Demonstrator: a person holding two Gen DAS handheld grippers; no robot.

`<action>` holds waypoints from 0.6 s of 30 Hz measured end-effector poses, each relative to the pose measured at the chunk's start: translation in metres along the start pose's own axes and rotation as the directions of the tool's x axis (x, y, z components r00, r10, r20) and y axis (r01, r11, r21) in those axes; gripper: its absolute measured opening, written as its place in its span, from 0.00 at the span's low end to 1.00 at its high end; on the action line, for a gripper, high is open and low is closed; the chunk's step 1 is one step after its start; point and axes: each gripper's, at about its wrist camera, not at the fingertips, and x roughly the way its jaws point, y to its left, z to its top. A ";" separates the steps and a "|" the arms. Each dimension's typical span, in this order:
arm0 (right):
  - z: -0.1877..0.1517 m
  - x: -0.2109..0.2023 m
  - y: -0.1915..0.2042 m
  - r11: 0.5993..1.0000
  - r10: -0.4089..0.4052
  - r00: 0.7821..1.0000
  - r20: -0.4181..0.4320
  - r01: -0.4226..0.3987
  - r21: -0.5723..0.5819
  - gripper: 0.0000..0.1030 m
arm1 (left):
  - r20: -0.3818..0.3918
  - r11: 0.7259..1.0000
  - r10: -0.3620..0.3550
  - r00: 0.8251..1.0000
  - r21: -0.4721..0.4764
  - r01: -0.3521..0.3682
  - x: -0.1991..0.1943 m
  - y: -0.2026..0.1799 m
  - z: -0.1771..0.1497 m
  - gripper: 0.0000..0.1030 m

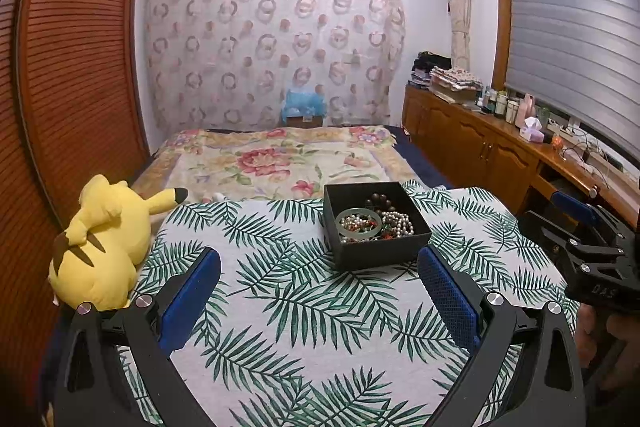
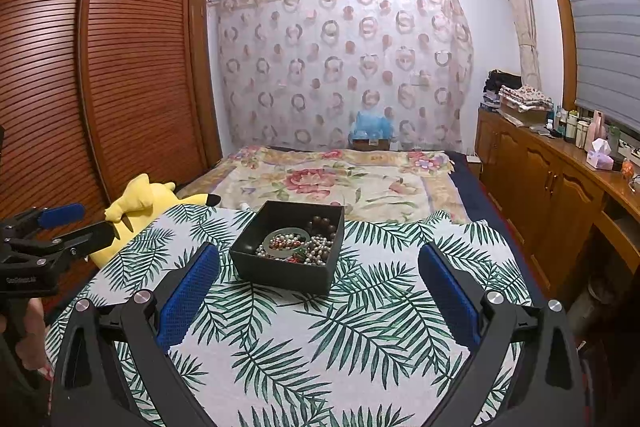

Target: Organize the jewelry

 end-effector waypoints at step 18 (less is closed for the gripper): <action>-0.002 0.001 0.000 1.000 0.001 1.000 -0.001 -0.001 0.000 0.97 | 0.000 1.000 0.002 1.000 0.000 -0.002 0.000 -0.001 0.000 0.92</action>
